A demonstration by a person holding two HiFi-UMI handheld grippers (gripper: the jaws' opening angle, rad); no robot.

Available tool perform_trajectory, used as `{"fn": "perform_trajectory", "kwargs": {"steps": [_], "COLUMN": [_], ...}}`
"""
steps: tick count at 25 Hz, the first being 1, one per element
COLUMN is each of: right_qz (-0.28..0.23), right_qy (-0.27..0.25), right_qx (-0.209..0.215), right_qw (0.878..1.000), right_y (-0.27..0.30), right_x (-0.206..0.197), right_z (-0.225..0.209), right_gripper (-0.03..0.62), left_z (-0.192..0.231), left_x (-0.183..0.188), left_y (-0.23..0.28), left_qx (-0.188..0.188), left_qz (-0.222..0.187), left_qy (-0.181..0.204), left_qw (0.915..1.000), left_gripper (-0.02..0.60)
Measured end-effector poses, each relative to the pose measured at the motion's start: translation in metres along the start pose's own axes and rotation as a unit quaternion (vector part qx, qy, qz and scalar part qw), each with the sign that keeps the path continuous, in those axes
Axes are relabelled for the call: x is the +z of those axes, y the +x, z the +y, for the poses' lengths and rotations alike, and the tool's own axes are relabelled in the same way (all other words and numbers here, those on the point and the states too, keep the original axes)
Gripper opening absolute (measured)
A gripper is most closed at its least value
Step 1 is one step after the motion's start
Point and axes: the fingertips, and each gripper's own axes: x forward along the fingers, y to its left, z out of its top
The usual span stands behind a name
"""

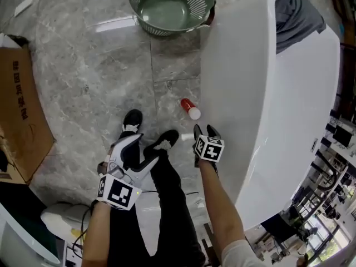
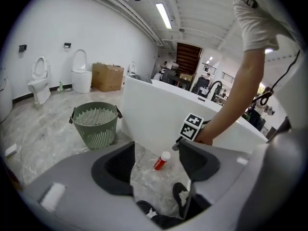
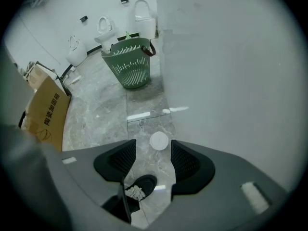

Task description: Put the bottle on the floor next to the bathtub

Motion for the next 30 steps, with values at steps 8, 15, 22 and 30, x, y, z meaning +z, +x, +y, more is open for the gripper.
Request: {"fn": "perform_trajectory", "kwargs": {"steps": [8,15,22,30], "right_qz": [-0.068,-0.123,-0.172,-0.216], "right_qy": [0.040,0.112,0.146,0.163], "right_qx": [0.030,0.045,0.042,0.057], "right_qw": [0.996,0.985,0.973,0.961], "right_y": [-0.099,-0.162,-0.204,-0.236], "right_x": [-0.021,-0.051,-0.075,-0.101], "right_z": [0.025,0.053,0.042,0.062], "right_gripper": [0.225,0.225,0.225,0.225], "left_z": [-0.046,-0.064,-0.106,-0.136], "left_x": [0.011,0.005,0.023,0.011], "left_y": [-0.007,0.006,0.009,-0.019], "left_qx": [-0.068,-0.119,-0.153,-0.144], "left_qz": [0.003,0.028,0.029,0.022], "left_qy": [0.055,0.076,0.137,0.144], "left_qw": [0.9962,0.9896,0.9782,0.9788], "left_gripper": [0.341,0.341,0.341,0.341]}}
